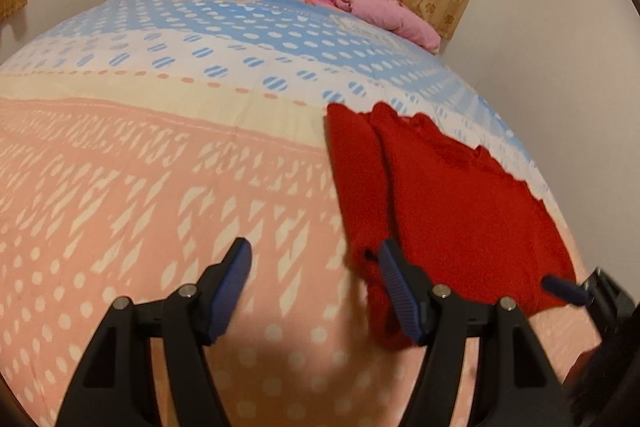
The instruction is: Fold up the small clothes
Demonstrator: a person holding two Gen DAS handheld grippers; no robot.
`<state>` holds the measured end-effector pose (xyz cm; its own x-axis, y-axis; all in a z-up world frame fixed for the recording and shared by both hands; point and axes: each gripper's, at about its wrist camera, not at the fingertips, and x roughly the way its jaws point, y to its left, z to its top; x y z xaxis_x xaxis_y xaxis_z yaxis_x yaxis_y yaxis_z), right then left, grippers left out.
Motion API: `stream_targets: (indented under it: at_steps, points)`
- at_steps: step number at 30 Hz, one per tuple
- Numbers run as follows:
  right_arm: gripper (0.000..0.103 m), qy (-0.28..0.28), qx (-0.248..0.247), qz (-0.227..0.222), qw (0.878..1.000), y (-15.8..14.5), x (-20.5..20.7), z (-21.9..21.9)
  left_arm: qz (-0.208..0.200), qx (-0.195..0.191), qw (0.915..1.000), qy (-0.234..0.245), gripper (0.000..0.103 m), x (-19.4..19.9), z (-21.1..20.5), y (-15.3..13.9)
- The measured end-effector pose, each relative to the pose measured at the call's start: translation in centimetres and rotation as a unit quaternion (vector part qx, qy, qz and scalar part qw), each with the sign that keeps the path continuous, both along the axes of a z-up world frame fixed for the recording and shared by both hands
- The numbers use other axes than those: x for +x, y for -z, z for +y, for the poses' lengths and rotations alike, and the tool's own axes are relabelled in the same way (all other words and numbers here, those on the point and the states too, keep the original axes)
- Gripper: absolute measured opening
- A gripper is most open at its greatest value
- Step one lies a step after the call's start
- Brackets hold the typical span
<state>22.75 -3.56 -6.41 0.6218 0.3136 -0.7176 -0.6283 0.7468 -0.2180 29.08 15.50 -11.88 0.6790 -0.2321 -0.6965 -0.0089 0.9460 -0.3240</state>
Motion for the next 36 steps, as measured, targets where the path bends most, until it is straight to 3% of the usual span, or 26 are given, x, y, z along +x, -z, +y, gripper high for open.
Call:
stream_targets:
  at_steps: [11,19,24,26,29,32,34,36]
  points:
    - [0.072,-0.03,-0.061,-0.059,0.996,1.5,-1.3,5.8,0.008,-0.075,0.9952,0.062,0.069,4.6,-0.6,0.3]
    - [0.071,-0.051,-0.108,-0.104,0.987,3.4,-2.9,9.0,0.02,-0.063,0.9934,0.094,0.069,7.4,-2.6,0.8]
    - [0.071,-0.048,-0.102,-0.106,0.988,3.4,-2.9,9.0,-0.028,-0.011,0.9958,0.086,0.068,6.7,-3.2,-0.7]
    - [0.072,-0.048,-0.097,-0.103,0.989,3.3,-2.9,8.8,-0.042,-0.016,0.9934,0.106,0.068,6.5,-3.4,-1.3]
    - [0.071,-0.048,-0.098,-0.105,0.988,3.4,-2.8,8.8,-0.03,-0.032,0.9896,0.137,0.067,7.1,-4.5,-1.3]
    - [0.072,-0.048,-0.108,-0.117,0.986,3.6,-3.0,9.0,0.004,-0.027,0.9877,0.154,0.051,8.2,-5.8,-0.2]
    - [0.071,-0.048,-0.113,-0.124,0.985,3.6,-3.3,9.2,0.014,-0.033,0.9865,0.16,0.012,8.5,-6.0,0.4]
    - [0.071,-0.047,-0.116,-0.128,0.984,3.7,-3.4,9.2,-0.012,-0.045,0.986,0.16,0.006,7.8,-5.6,-0.2]
